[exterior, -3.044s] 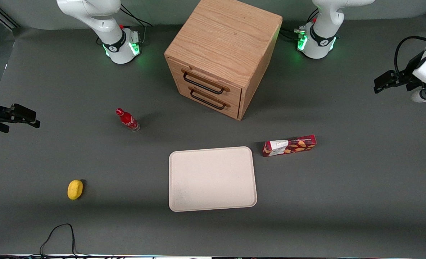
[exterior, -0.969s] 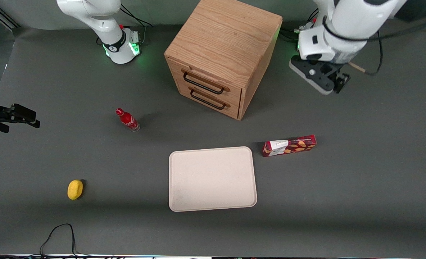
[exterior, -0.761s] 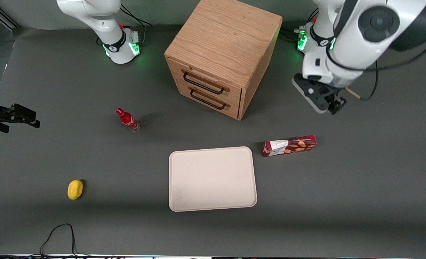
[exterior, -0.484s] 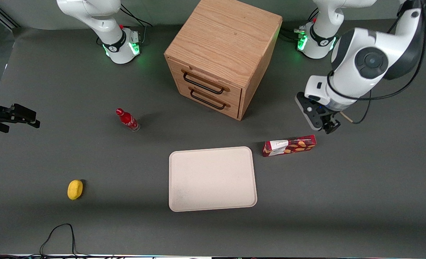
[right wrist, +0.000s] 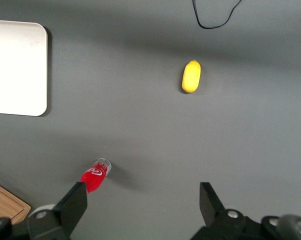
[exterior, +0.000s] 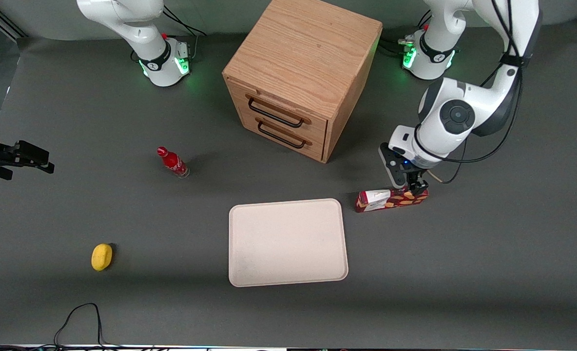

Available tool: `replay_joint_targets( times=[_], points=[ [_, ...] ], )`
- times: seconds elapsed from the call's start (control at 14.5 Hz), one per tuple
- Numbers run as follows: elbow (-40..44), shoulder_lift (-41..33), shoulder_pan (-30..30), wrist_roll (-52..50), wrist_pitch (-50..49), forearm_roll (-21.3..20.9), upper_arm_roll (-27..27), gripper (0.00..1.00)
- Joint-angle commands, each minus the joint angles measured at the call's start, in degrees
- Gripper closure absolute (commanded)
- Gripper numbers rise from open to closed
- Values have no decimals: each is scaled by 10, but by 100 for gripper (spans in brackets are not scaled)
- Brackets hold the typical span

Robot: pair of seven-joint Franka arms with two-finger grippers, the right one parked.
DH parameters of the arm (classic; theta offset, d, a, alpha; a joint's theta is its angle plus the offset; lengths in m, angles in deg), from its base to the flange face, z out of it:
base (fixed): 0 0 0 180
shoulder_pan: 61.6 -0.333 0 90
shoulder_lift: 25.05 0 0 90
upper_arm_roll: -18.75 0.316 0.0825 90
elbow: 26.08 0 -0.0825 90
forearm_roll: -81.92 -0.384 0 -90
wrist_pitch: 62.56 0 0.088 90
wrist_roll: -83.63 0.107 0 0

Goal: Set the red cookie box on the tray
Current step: 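Close the left gripper on the end of the cookie box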

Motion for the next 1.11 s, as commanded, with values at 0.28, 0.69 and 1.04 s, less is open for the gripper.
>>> replay_joint_targets(
  times=[0.28, 0.69, 1.04],
  points=[
    [-18, 87, 2, 54, 164, -7, 4, 7],
    [-18, 100, -12, 82, 178, -17, 7, 100],
    [-16, 94, -12, 77, 177, -17, 7, 100]
  ],
)
